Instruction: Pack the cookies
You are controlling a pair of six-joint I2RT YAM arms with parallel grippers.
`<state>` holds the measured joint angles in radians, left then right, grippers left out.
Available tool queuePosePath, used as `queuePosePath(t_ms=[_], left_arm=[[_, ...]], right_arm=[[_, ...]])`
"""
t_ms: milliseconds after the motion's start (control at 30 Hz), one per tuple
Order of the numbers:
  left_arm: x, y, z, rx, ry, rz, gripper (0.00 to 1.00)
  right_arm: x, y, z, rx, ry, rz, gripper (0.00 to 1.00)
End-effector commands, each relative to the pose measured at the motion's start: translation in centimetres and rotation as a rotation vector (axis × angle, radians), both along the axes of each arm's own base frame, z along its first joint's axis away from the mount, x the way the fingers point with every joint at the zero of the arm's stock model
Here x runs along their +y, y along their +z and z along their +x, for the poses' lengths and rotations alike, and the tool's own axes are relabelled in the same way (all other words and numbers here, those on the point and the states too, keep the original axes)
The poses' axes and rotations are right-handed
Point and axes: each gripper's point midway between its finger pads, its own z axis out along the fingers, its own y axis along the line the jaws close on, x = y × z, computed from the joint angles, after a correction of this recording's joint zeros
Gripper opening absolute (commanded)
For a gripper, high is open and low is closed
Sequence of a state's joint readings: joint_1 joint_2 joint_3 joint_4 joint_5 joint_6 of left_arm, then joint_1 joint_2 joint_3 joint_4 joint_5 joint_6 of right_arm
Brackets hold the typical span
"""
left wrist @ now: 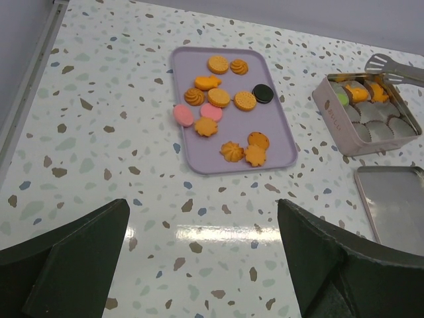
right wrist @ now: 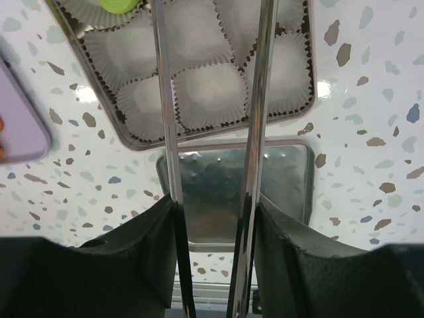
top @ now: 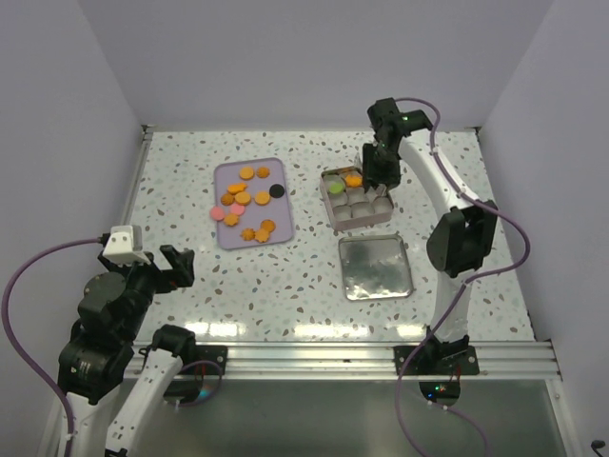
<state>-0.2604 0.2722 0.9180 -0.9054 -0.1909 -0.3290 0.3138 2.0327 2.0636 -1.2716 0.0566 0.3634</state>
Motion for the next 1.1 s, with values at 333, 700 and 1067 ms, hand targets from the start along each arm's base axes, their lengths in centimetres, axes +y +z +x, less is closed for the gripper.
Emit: queuePosePath(t_ms=[333,700,1067], left_arm=[[-0.4,1.0,0.6,-0.038,-0.023,0.008,1.0],[-0.2,1.1,0.3,-0.05,-0.011,0.002,1.0],[-0.1,1.3,0.2,-0.062,-0.012,-0.002,1.0]], right_arm=[[16.0,3.2,-6.8,-0.06,0.273,0.177,0.48],[21.9,-0.3,-10.1,0.02,0.389,0.113,0.5],[21.4,-1.9,-15.0,0.077,0.437,0.057,0.5]])
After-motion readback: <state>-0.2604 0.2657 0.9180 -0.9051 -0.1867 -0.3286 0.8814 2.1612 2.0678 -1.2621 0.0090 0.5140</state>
